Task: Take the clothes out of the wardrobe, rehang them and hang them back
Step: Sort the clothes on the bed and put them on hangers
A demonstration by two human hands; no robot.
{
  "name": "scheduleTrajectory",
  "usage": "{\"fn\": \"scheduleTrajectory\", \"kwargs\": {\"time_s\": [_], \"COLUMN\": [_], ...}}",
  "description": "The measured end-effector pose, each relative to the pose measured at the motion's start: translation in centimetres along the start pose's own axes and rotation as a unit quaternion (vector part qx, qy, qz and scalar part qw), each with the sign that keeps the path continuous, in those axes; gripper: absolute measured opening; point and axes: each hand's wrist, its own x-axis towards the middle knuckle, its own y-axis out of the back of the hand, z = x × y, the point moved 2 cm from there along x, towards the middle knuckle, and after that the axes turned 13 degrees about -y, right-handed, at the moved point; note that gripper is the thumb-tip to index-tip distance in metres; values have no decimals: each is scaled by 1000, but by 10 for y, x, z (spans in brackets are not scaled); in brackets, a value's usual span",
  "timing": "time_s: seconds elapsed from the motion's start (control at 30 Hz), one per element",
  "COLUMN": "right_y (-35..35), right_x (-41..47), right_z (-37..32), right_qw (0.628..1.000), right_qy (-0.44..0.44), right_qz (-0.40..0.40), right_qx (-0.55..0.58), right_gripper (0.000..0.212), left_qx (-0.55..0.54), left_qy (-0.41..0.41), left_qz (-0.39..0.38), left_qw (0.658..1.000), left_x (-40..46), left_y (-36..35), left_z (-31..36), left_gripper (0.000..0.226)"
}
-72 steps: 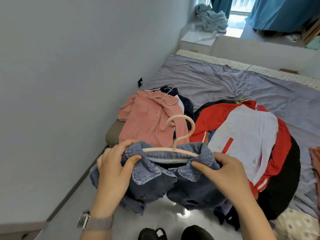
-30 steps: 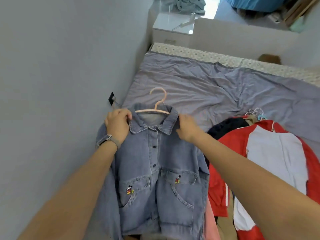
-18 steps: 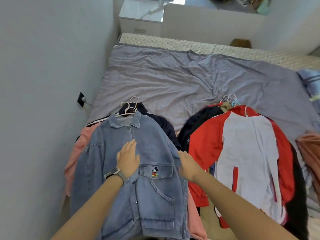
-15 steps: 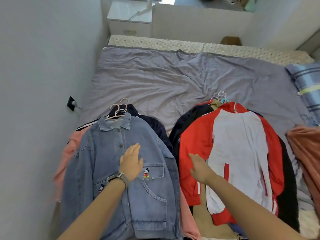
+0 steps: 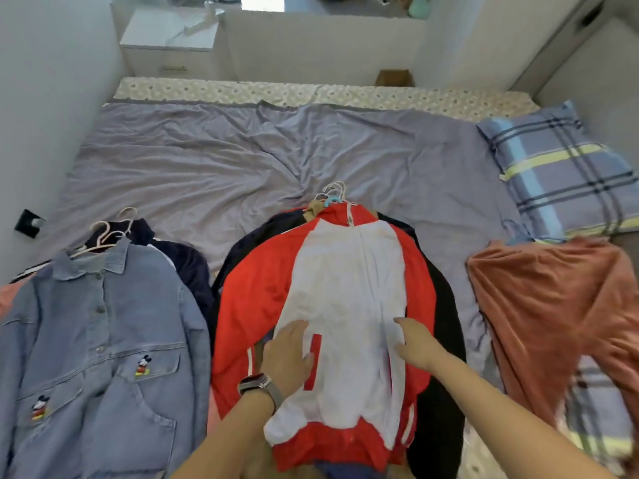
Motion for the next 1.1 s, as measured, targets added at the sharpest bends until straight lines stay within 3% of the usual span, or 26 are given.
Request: {"fn": "scheduleTrajectory", "kwargs": {"time_s": [0.23,0.37,0.47,0.6,0.8,0.87,0.97,1.1], "right_y": [53,49,50,85,129,124,110,99], "right_x": [83,113,139,187,254,268,276,280], "right_z": [78,57,35,-2,-37,-48,-67,-65], "right_qw": [995,993,994,982,958,971,981,972], "right_qy": [-96,-100,-65,-77,-113,-113,-94,-110], "right_qz": [31,52,81,135,107,79,114,88], "right_qx": [9,27,33,109,239,196,126,189], "right_gripper": [61,64,79,89,110,104,91,92], "left_qx": [-36,-16,-20,-41,-82,-93,-96,-110], "left_qy": [25,67,117,166,183,191,200,202], "left_qz": [52,60,65,72,78,66,63,78], "left_qw": [998,996,991,983,977,975,973,970], "left_x": [63,65,61,65,75,77,76,69], "left_y": [8,20,20,8,-17,-25,-31,-32], "left_z": [36,11,-5,-20,-28,-34,-39,-46], "left_gripper": [53,50,49,51,48,50,50,47]}}
